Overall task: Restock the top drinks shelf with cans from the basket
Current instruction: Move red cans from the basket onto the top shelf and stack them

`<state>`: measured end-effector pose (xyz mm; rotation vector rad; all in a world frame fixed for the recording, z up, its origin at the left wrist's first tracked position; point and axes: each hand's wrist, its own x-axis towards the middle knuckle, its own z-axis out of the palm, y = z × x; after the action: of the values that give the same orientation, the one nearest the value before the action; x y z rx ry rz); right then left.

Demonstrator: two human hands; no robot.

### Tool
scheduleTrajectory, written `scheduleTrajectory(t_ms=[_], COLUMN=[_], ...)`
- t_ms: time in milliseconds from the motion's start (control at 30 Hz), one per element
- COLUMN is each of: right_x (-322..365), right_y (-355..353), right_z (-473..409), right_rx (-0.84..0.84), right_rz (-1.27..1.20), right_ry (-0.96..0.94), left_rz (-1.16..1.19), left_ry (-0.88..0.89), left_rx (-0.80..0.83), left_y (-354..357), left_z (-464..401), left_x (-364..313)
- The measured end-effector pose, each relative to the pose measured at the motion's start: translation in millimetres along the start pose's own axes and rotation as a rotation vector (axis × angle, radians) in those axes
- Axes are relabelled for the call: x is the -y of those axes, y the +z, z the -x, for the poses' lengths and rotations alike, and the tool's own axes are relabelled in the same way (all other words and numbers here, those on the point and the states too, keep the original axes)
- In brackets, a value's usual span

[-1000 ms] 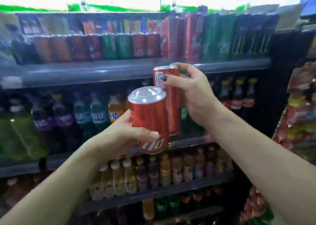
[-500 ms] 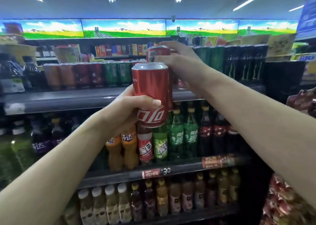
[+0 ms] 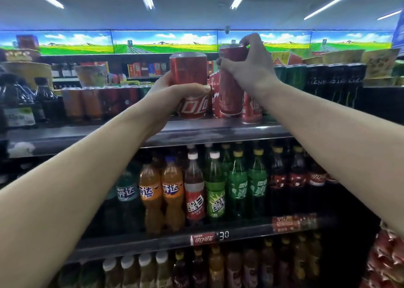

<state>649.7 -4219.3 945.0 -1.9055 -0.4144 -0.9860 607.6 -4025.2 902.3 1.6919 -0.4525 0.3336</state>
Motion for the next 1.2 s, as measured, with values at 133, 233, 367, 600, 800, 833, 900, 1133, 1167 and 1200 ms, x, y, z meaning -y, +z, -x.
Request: scheduleTrajectory(t_ms=[133, 233, 367, 600, 800, 833, 900, 1133, 1167, 1200], right_x=[-16.2, -22.8, -27.1, -37.7, -48.8, -51.2, -55.2, -57.4, -58.6, -59.3], right_y=[16.0, 25.8, 34.8, 44.9, 46.9, 45.2, 41.1, 36.0, 36.0, 36.5], right_z=[-8.4, -11.7, -11.3, -8.0, -14.8, -15.8, -17.2, -0.2, 3.8, 8.5], right_rx=[-0.055, -0.096, -0.120, -0.096, -0.081, -0.072, -0.055, -0.092, -0.090, -0.073], right_rz=[0.114, 0.229, 0.342, 0.549, 0.623, 0.650, 0.686, 0.685, 0.677, 0.676], right_ry=[-0.046, -0.081, -0.125, -0.221, -0.215, -0.234, -0.276, -0.499, -0.568, -0.623], left_rz=[-0.024, -0.052, -0.073, -0.111, -0.163, -0.167, -0.172, -0.265, -0.280, -0.292], left_ry=[-0.011, -0.018, -0.009, -0.003, -0.013, -0.018, -0.025, -0.050, -0.056, -0.065], left_rx=[-0.126, -0.160, -0.191, -0.195, -0.171, -0.172, -0.175, -0.193, -0.193, -0.191], left_y=[-6.4, -10.2, -12.1, -9.7, -9.4, -9.9, -10.3, -13.4, -14.2, -14.8], left_z=[-20.1, -31.4, -42.4, -62.4, -74.1, -75.4, -79.1, -89.0, -89.8, -90.8], left_x=[12.1, 19.6, 31.6, 47.2, 49.6, 49.9, 51.3, 70.7, 72.3, 73.5])
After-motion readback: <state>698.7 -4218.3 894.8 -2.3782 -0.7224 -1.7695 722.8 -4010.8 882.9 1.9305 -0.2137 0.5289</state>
